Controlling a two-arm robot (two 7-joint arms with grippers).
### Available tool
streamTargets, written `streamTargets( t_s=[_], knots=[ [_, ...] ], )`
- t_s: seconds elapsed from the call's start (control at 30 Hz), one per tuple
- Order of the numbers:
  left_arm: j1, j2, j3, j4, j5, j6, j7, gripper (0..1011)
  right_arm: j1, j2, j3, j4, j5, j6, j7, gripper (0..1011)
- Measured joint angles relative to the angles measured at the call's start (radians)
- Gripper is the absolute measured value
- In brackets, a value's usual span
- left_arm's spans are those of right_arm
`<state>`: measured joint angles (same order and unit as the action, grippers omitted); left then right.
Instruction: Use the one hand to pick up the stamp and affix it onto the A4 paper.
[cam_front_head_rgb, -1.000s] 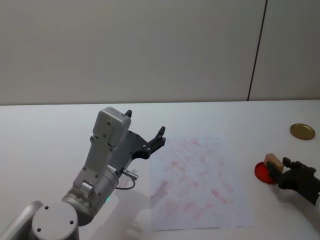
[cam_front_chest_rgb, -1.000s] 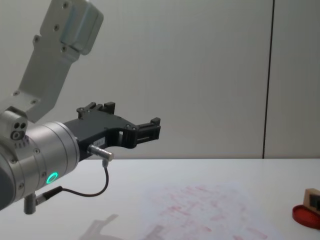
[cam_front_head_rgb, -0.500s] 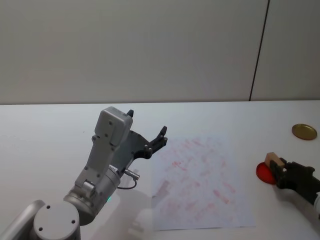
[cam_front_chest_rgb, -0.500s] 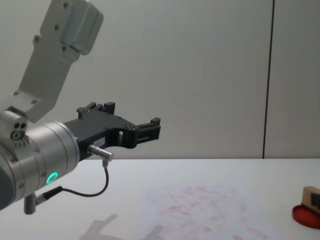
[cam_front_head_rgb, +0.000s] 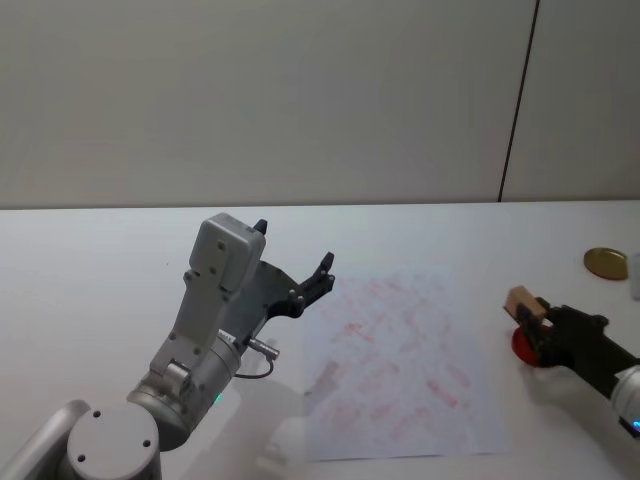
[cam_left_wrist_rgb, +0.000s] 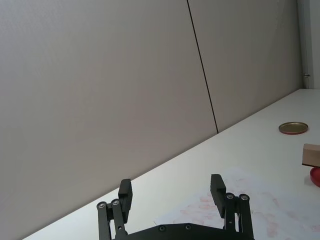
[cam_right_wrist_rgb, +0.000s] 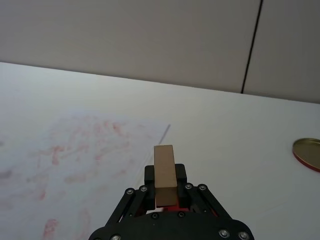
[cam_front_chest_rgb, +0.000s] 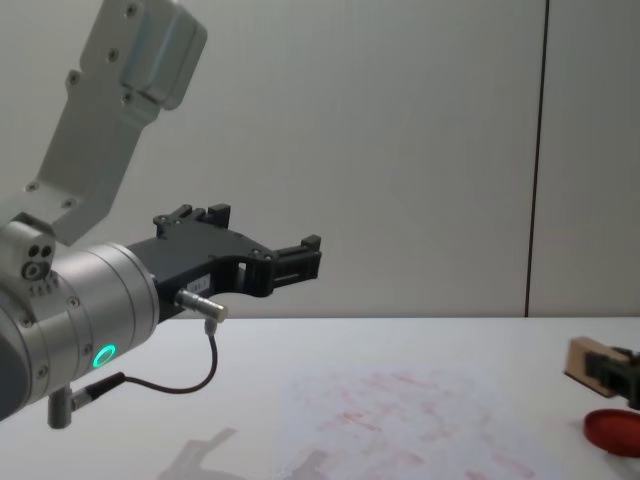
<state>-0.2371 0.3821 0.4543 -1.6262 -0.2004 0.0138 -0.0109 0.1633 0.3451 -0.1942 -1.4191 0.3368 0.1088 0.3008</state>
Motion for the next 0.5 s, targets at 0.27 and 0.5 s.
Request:
streamTargets(
  t_s=[0.27, 0.5],
  knots=[
    [0.000, 0.000, 0.000, 0.000, 0.000, 0.000, 0.000, 993, 0.011, -0.020, -0.024, -0.021, -0.011, 0.009, 0.046, 219],
    [0.000, 0.000, 0.000, 0.000, 0.000, 0.000, 0.000, 993, 0.029, -0.044, -0.048, -0.015, -0.029, 0.030, 0.074, 219]
  ],
)
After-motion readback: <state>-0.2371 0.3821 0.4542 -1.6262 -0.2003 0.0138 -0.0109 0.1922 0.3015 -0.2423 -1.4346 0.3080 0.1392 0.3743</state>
